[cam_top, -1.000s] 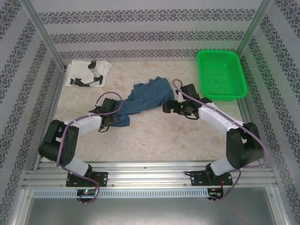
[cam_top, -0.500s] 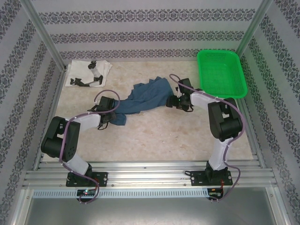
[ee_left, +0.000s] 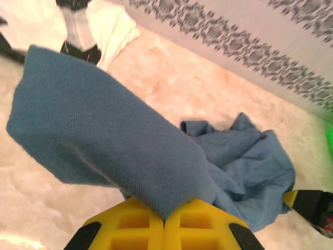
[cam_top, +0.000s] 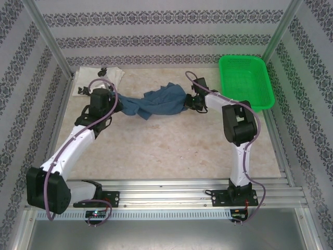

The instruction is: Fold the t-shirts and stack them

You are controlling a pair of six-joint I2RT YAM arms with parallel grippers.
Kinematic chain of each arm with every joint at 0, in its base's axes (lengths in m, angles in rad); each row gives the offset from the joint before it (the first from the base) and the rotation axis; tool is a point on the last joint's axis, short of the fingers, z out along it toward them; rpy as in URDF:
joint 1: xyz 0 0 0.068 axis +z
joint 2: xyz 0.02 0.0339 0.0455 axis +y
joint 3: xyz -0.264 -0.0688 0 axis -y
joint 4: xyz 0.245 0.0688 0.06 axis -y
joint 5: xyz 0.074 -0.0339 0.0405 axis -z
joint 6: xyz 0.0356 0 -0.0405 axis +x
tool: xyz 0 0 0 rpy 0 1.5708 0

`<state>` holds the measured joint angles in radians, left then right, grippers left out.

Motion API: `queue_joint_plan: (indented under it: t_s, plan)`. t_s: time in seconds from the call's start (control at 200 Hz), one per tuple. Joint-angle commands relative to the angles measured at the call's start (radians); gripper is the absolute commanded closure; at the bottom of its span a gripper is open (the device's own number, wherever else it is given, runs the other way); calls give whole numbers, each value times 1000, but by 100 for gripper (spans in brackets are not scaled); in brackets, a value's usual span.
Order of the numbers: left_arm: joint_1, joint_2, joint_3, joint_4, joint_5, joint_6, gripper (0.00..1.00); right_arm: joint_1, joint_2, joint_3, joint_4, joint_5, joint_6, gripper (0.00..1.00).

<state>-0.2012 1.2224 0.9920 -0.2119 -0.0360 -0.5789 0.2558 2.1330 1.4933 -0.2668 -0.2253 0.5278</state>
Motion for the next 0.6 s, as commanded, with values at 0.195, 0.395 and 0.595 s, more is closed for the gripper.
queue_joint_plan:
  t_s: [0.195,0.395,0.595]
  plan:
    - [32,-128,117,-129,38,85,100,-32,-518,-116,-132,-21,-33,100]
    - [36,-200,99,-138,63,86,100,-58,-714,-162,-241,1,-68,100]
    - [38,-101,-38,30,40,69,100,-103,-479,-80,-194,-49,-88,100]
